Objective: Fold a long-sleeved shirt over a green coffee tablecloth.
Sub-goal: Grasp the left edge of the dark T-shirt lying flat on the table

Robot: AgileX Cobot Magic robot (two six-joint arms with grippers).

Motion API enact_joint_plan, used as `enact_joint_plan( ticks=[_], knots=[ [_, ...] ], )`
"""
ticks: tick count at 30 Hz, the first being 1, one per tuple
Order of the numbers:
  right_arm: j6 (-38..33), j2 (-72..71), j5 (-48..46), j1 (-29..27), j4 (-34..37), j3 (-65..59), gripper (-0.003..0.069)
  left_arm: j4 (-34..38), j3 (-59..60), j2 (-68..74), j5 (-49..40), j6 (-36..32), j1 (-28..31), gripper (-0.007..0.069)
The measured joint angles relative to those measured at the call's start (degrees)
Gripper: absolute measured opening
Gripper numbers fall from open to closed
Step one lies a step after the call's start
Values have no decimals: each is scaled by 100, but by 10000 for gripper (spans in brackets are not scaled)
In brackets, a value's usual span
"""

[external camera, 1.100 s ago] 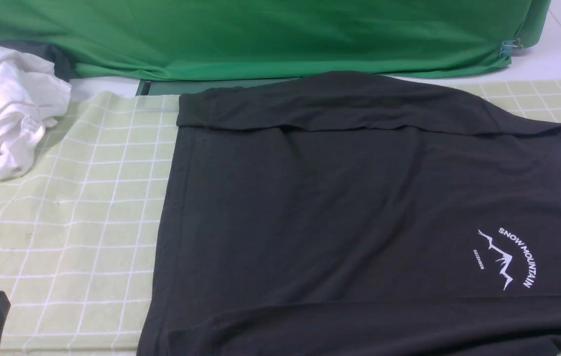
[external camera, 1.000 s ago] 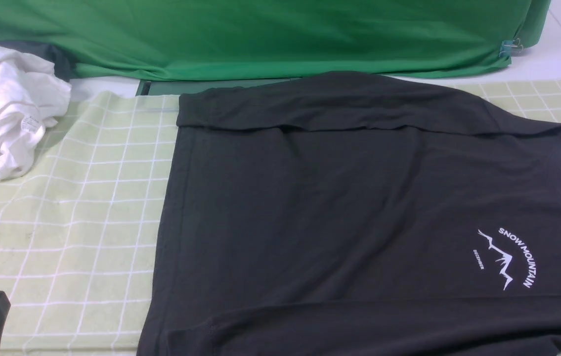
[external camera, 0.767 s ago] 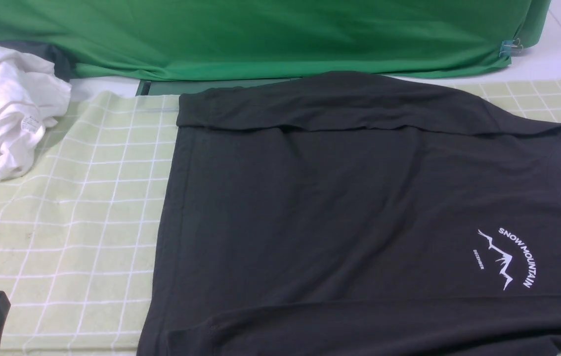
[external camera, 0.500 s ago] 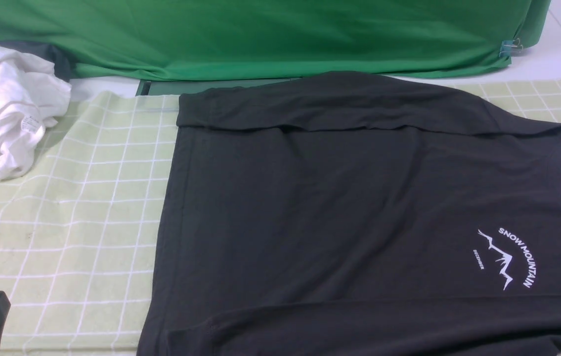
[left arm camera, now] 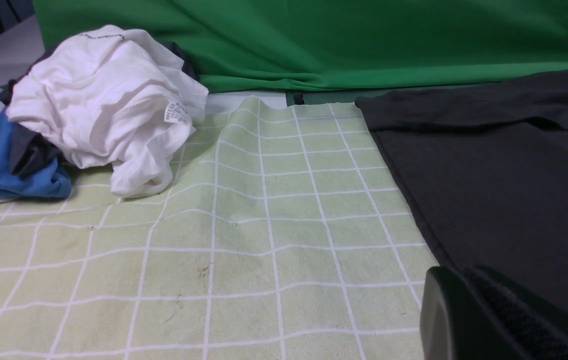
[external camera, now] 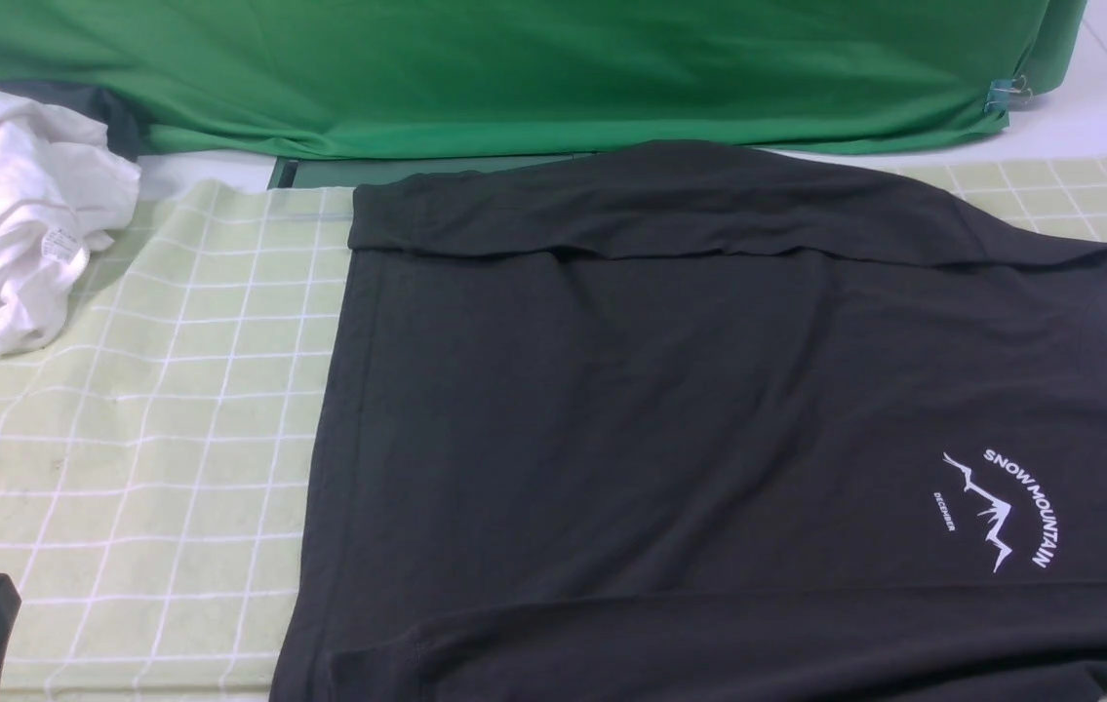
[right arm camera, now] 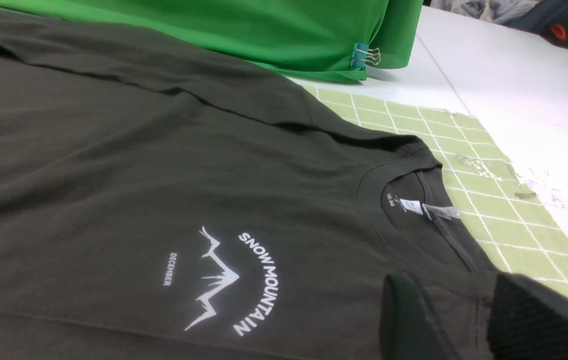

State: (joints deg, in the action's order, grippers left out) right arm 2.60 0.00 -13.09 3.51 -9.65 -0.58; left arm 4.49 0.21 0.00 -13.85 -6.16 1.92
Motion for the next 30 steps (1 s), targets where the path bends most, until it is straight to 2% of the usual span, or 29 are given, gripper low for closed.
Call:
enact_joint_plan(
  ticks=[30],
  knots=[
    [0, 0, 0, 0, 0, 0, 245, -219, 0, 0, 0, -59, 0, 15]
  ],
)
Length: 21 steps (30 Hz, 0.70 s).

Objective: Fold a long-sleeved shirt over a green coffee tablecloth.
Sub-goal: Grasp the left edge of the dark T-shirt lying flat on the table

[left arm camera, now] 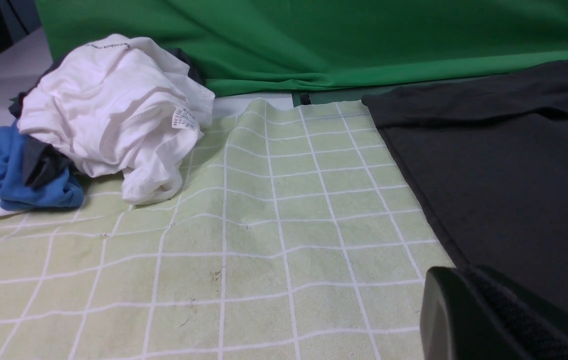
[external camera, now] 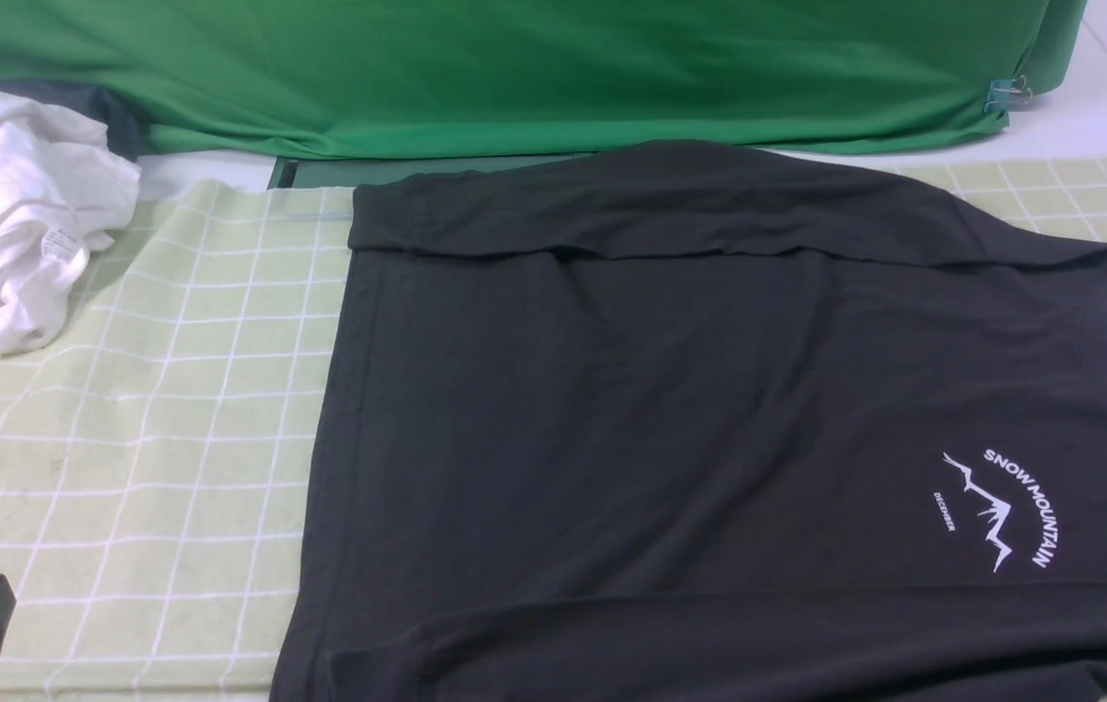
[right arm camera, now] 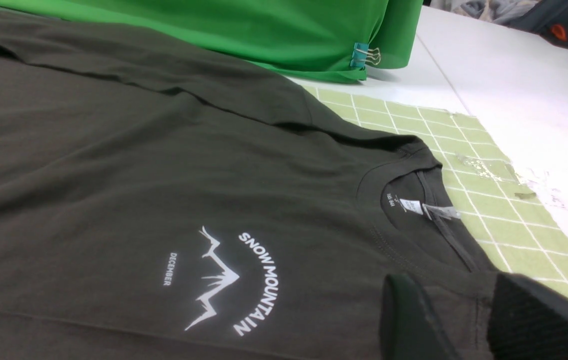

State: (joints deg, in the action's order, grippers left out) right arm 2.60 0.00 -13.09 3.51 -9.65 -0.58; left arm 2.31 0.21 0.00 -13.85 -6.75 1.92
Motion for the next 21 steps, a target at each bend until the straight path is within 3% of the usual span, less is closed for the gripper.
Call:
enact_joint_plan(
  ticks=[10, 14, 17, 21],
  knots=[
    [0, 0, 17, 0, 0, 0, 245, -61, 0, 0, 0, -6, 0, 15],
    [45, 0, 501, 0, 55, -5, 245, -37, 0, 0, 52, 2, 0, 15],
    [1092, 0, 1197, 0, 1032, -5, 245, 984, 0, 0, 329, 524, 0, 15],
    [3230, 0, 1667, 0, 2322, -5, 245, 3587, 0, 0, 573, 1720, 0, 15]
  ],
)
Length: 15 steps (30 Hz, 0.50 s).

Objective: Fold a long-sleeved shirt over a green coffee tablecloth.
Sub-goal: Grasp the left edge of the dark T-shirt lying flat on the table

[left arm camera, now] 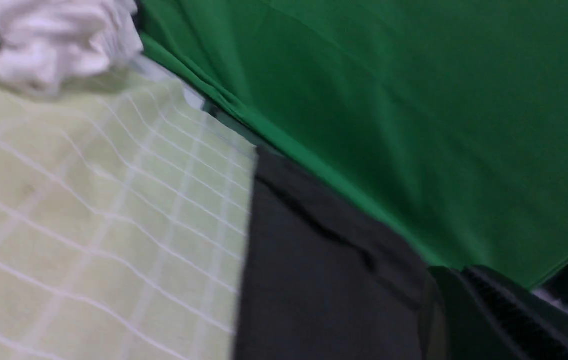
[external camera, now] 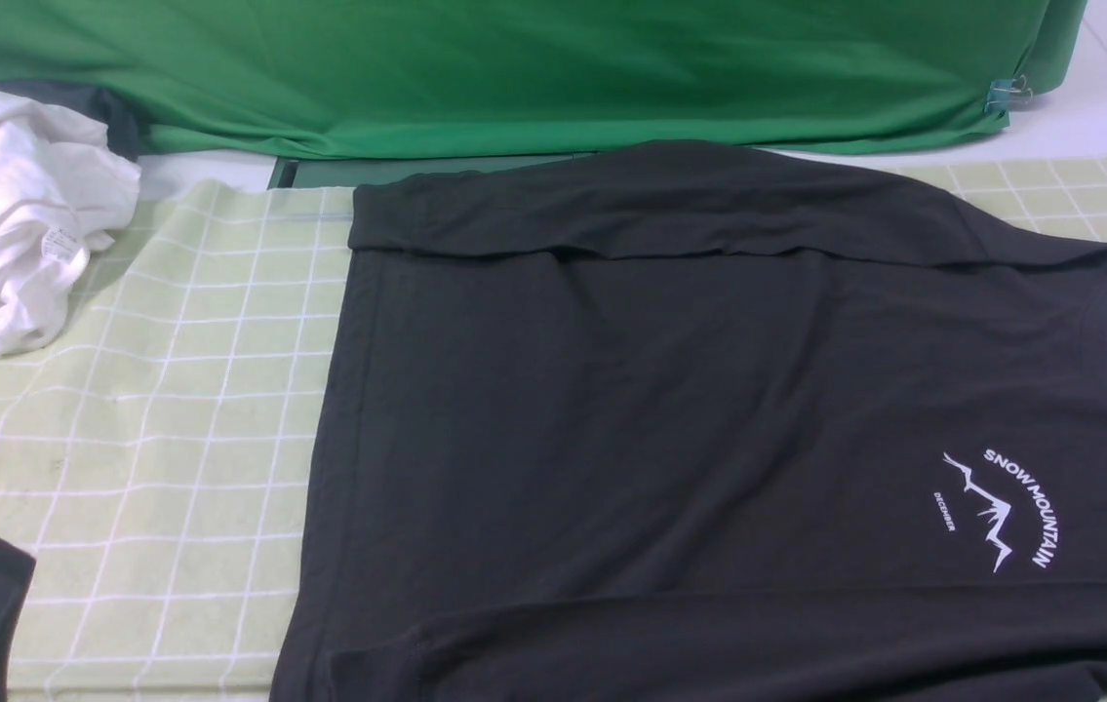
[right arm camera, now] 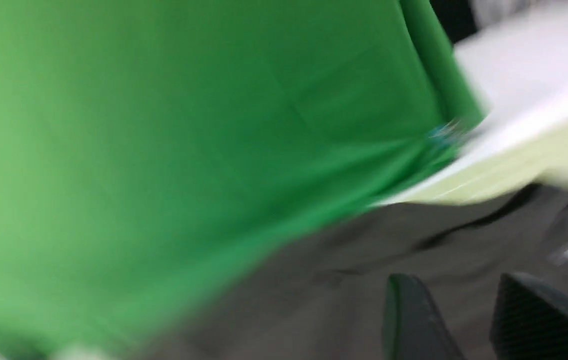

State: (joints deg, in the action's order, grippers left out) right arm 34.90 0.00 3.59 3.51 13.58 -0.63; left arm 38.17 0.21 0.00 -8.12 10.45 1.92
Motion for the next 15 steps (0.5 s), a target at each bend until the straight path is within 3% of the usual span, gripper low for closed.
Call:
enact_joint_plan(
  ticks=[3, 10, 15],
  knots=[
    [691, 0, 131, 0, 256, 0, 245, 853, 5, 0, 62, 389, 0, 15],
    [931, 0, 171, 0, 297, 0, 245, 122, 5, 0, 128, 460, 0, 15],
    [926, 0, 175, 0, 297, 0, 220, 80, 5, 0, 221, 495, 0, 15]
  ],
)
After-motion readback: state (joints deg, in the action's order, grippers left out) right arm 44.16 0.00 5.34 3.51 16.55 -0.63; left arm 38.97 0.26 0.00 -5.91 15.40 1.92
